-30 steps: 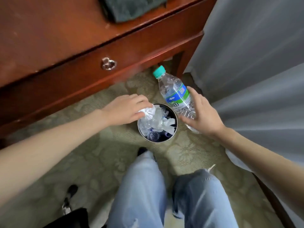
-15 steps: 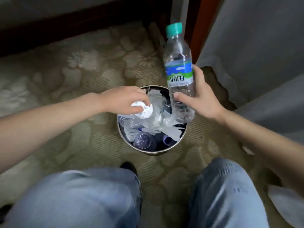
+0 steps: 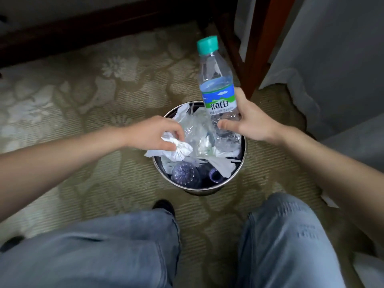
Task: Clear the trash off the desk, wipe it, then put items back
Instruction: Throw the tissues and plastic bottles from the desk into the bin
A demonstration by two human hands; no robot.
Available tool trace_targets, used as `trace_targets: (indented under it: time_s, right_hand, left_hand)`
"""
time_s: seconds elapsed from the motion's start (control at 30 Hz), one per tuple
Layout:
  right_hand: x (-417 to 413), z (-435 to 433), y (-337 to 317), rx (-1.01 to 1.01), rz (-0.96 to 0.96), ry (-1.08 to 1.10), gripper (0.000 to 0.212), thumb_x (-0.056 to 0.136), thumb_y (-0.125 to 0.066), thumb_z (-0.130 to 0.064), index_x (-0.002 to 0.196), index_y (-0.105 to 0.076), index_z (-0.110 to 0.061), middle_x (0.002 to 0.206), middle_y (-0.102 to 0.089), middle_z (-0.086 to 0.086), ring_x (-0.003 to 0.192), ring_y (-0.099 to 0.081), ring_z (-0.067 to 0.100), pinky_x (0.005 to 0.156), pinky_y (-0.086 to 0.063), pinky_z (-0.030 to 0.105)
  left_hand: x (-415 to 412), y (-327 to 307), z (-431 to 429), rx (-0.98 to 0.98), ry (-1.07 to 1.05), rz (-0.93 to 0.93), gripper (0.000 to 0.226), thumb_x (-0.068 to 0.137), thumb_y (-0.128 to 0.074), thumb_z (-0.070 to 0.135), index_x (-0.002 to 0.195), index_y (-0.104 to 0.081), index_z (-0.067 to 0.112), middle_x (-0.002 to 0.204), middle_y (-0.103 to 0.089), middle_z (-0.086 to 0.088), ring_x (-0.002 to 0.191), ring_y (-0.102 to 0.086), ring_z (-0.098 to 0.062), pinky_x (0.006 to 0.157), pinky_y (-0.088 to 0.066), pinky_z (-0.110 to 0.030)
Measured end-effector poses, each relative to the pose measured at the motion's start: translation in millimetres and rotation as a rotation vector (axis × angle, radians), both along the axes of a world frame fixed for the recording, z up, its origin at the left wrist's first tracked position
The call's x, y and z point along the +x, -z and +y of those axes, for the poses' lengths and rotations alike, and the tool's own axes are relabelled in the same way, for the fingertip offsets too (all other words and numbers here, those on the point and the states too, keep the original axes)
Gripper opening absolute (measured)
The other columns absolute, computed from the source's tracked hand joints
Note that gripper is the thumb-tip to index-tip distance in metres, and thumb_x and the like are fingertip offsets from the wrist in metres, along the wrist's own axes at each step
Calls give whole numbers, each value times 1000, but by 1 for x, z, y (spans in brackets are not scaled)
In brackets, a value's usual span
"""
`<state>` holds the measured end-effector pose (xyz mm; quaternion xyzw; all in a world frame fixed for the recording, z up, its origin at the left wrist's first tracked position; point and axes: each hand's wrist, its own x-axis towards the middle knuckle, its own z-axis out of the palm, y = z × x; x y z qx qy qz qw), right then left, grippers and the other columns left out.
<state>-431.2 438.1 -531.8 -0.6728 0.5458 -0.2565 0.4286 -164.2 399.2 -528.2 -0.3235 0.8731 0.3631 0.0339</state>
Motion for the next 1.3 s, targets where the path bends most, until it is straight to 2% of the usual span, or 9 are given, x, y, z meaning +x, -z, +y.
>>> trace_targets:
  time_s: [0.1, 0.2, 0.33, 0.5, 0.63, 0.8, 0.97, 1.1, 1.3]
  right_hand:
    - [4, -4, -9, 36, 16, -28, 61, 79, -71, -15, 126, -33, -16, 101, -55, -15, 93, -55, 4, 74, -42, 7]
    - [2, 1, -26, 74, -170, 66, 51, 77, -68, -22, 118, -37, -27, 100, -58, -19, 91, -57, -7, 76, -42, 12]
    - [9, 5, -47, 56, -349, 97, 63, 78, -59, -28, 133, -28, -26, 112, -54, -18, 103, -55, -2, 91, -44, 26]
    - [39, 17, -11, 216, 227, -72, 88, 83, -53, -53, 148, 3, -31, 150, -26, 4, 134, -33, 17, 111, -26, 33]
    - [47, 21, 2, 311, 283, -93, 82, 85, -52, -49, 148, -2, -33, 150, -22, 5, 134, -32, 20, 106, -27, 31]
    - [40, 9, -14, 324, 437, -116, 63, 88, -51, -34, 144, -23, -23, 125, -30, 2, 122, -42, 26, 95, -32, 32]
    - [64, 9, 0, 365, 440, -132, 84, 84, -52, -21, 149, 0, -29, 149, -15, 4, 137, -25, 27, 107, -27, 33]
    - [64, 6, 0, 406, 395, -136, 85, 84, -55, -27, 149, 1, -32, 149, -16, 4, 141, -14, 26, 110, -20, 37]
    - [66, 21, -15, 135, 386, -127, 78, 83, -62, -34, 145, -15, -37, 131, -32, 6, 122, -41, 29, 98, -32, 29]
  left_hand:
    - [-6, -3, 11, -98, -44, 139, 23, 72, -73, 16, 83, -55, 25, 88, -51, 18, 84, -48, 11, 77, -32, -4]
    - [-16, 5, 27, -132, 60, 217, 13, 73, -71, 21, 79, -61, 15, 83, -51, 16, 82, -47, 10, 77, -34, -7]
    - [-16, 31, 31, -134, 277, -92, 14, 81, -70, 27, 84, -65, 14, 83, -56, 10, 100, -45, -7, 97, -36, -31]
    - [3, 32, 32, -408, 395, -29, 33, 79, -54, 45, 99, -59, 20, 110, -52, 1, 113, -37, -20, 95, -27, -35]
    - [22, 14, 21, -649, 355, -22, 30, 76, -47, 34, 103, -53, 22, 101, -46, 0, 91, -38, -17, 78, -28, -33]
    - [14, 10, 16, -291, 9, -34, 11, 84, -67, 16, 89, -64, 7, 84, -57, 3, 69, -44, 1, 68, -42, -26]
    - [-12, 29, 24, -168, 58, -109, 9, 84, -63, 11, 93, -64, 9, 85, -55, 4, 72, -50, -9, 70, -42, -24]
    - [-5, 22, 21, -139, 89, -125, 19, 85, -63, 15, 104, -64, 10, 89, -50, 8, 71, -50, -11, 68, -39, -23]
    - [19, 6, 29, -357, 63, -6, 37, 83, -46, 38, 108, -62, 15, 104, -57, 3, 86, -54, -14, 78, -49, -33]
